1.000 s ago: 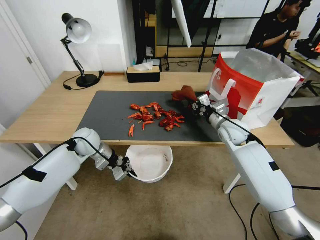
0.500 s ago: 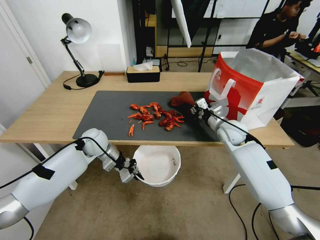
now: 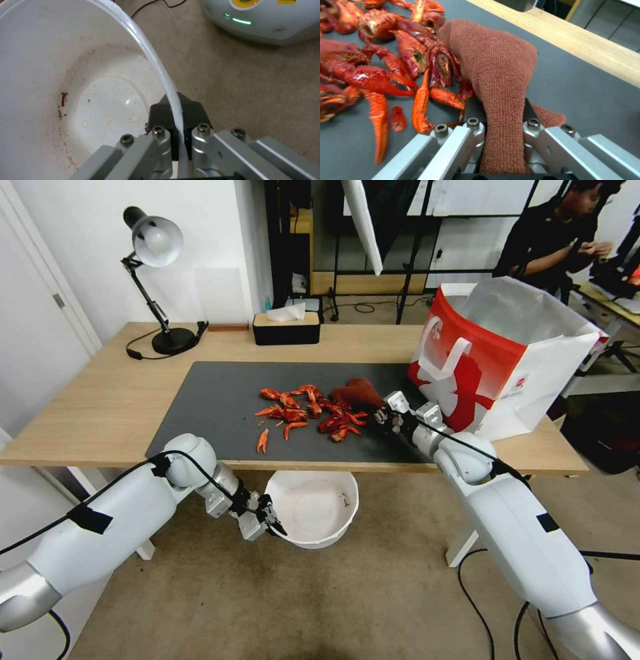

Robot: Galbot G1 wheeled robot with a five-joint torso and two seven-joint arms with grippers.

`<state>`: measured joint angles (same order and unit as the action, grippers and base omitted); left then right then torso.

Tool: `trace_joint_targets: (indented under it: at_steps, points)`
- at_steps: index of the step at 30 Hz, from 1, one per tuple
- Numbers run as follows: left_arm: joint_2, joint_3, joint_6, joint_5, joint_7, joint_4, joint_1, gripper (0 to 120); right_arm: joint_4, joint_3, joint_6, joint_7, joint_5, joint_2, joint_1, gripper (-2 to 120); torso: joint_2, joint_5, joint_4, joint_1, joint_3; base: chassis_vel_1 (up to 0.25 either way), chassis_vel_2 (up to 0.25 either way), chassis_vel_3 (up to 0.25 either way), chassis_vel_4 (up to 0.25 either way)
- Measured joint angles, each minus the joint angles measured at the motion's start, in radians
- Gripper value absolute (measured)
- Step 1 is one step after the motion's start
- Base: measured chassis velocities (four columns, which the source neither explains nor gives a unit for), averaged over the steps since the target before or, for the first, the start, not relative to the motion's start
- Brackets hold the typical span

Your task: Sweep shrimp from table into container with towel, then put container into takeout bag.

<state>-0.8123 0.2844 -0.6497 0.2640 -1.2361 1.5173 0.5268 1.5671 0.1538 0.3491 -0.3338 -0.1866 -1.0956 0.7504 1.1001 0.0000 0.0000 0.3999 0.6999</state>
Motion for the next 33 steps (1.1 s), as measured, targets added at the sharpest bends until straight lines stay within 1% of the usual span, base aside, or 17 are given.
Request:
trace_joint_targets:
  at_steps: [6,21,33]
  points:
    - [0.000,-0.004,-0.004,-0.003,0.000,-0.015,-0.003,0,0.016,-0.013,-0.003,-0.012,0.003,0.010,0.015,6,0.000,-0.0001,0.0000,0.000,0.000,0.000,0.000,0.000,0.000]
    - [0.003,-0.005,-0.004,-0.014,0.000,-0.028,-0.011,0,0.080,-0.039,-0.005,-0.018,0.003,0.020,0.063,6,0.000,0.0000,-0.0001,0.000,0.000,0.000,0.000,0.000,0.000]
    - [0.005,-0.003,-0.004,-0.027,0.000,-0.034,-0.021,0,0.136,-0.035,0.001,-0.017,0.013,0.026,0.111,6,0.000,0.0000,0.0001,0.000,0.000,0.000,0.000,0.000,0.000]
